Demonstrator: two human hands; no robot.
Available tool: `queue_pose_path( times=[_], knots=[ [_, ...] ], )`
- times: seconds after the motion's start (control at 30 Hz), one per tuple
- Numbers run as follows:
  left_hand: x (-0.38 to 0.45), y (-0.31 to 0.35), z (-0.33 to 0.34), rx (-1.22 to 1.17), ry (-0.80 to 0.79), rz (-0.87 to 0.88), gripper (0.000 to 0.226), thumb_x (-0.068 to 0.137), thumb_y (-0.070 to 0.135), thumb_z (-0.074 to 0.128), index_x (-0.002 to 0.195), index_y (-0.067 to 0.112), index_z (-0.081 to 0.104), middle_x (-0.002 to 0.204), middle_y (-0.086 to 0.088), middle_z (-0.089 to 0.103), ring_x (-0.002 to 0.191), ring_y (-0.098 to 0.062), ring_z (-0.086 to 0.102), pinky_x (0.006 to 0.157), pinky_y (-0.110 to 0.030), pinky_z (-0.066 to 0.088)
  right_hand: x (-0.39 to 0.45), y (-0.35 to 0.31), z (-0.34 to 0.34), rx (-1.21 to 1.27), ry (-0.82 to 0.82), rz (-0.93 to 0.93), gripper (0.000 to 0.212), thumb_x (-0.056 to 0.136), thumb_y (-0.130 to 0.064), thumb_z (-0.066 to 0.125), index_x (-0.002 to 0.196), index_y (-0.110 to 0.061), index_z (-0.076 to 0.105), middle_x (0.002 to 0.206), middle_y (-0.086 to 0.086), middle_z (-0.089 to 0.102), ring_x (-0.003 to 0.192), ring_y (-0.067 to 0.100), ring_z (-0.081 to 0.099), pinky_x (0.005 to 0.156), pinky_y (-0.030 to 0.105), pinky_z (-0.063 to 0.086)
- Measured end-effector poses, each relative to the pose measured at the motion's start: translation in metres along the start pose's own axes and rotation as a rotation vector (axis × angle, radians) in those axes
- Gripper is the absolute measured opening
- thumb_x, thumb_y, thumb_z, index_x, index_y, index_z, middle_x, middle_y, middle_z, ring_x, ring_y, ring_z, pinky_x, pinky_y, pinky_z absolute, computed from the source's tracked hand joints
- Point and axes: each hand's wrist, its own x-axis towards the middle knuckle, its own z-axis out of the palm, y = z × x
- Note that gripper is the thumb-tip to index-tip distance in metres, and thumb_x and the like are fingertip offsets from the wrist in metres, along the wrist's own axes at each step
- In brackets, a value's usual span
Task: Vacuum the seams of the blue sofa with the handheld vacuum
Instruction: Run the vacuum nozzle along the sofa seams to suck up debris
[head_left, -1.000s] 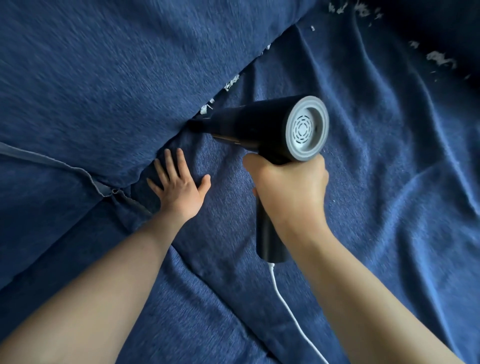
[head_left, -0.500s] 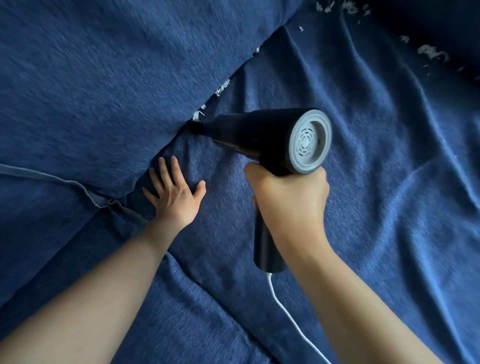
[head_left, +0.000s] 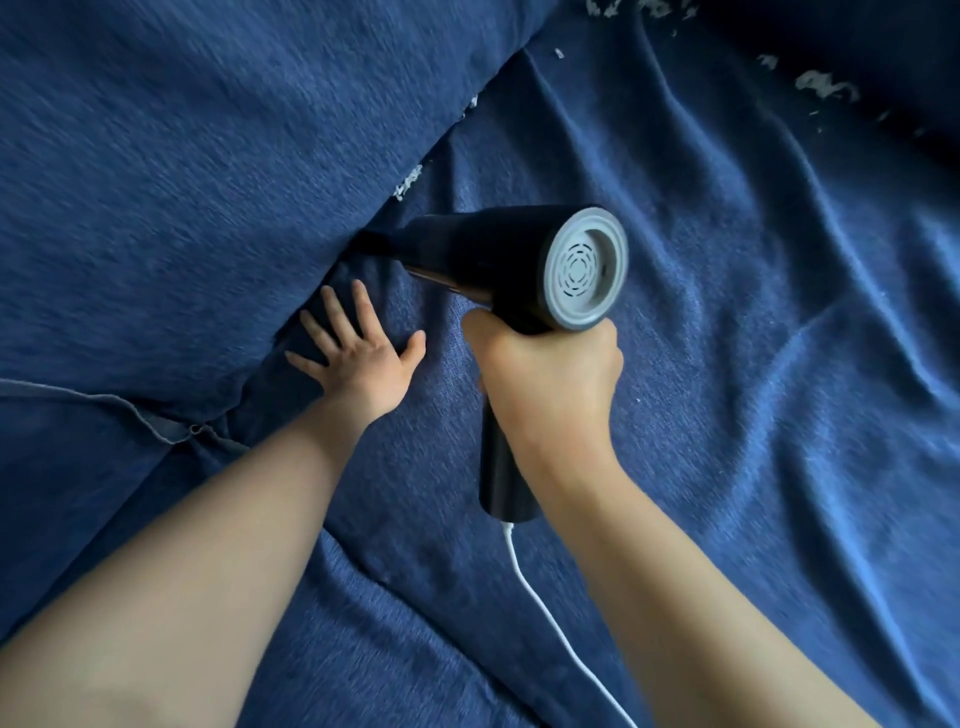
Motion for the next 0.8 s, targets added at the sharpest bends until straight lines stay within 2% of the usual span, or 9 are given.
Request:
queue_pose_path(
  times=[0.2,0.3,0.4,0.47,0.63,0.8],
  knots=[
    [-0.001,0.001,0.0,0.018,0.006,-0.012,0.092,0.087,0.058,0.045,0.154,0.023,-0.008,0.161,-0.01,-0.011,0.146,-0.041,-0.008,0.108,-0.073,0.003,0.007,-0.001,-0.003,0.04,0.048,-0.04,0.025,0.074,-0.033,0.076,0.064,-0.016,0.06,0.062,0.001,0.067,0.066,0.021,0.066,0.063,0.028,0.053],
    [0.0,0.002,0.001,0.022,0.009,-0.009,0.092,0.087,0.054,0.048,0.154,0.022,-0.007,0.161,-0.01,-0.01,0.146,-0.04,-0.007,0.108,-0.073,0.004,0.012,-0.003,-0.003,0.052,0.045,-0.021,0.028,0.074,-0.033,0.075,0.062,-0.016,0.057,0.062,0.001,0.065,0.067,0.023,0.059,0.063,0.028,0.047],
    [0.002,0.002,0.003,0.033,0.014,-0.015,0.093,0.088,0.051,0.052,0.154,0.022,-0.007,0.161,-0.01,-0.01,0.146,-0.04,-0.007,0.108,-0.073,0.005,0.014,-0.004,-0.006,0.049,0.038,-0.024,0.029,0.074,-0.033,0.075,0.062,-0.016,0.056,0.06,-0.001,0.062,0.062,0.018,0.055,0.056,0.025,0.042],
    [0.002,0.002,0.004,0.031,0.015,-0.014,0.093,0.088,0.055,0.049,0.154,0.022,-0.007,0.161,-0.01,-0.01,0.146,-0.04,-0.006,0.108,-0.072,0.004,0.015,-0.002,-0.01,0.063,0.052,-0.026,0.029,0.074,-0.032,0.076,0.06,-0.015,0.057,0.057,-0.001,0.062,0.062,0.019,0.059,0.056,0.025,0.045],
    [0.004,0.0,0.006,0.036,0.012,-0.021,0.095,0.086,0.064,0.044,0.154,0.023,-0.01,0.161,-0.009,-0.013,0.146,-0.04,-0.007,0.108,-0.072,0.003,0.023,-0.002,-0.012,0.057,0.072,-0.015,0.026,0.075,-0.035,0.077,0.066,-0.016,0.062,0.072,0.005,0.073,0.08,0.031,0.071,0.074,0.035,0.057],
    [0.004,-0.001,0.007,0.036,0.014,-0.013,0.095,0.087,0.063,0.044,0.154,0.022,-0.009,0.161,-0.01,-0.013,0.146,-0.04,-0.007,0.108,-0.072,0.003,0.028,-0.005,-0.021,0.057,0.103,-0.044,0.023,0.072,-0.03,0.076,0.064,-0.015,0.061,0.067,0.004,0.071,0.077,0.029,0.07,0.072,0.034,0.057]
  ],
)
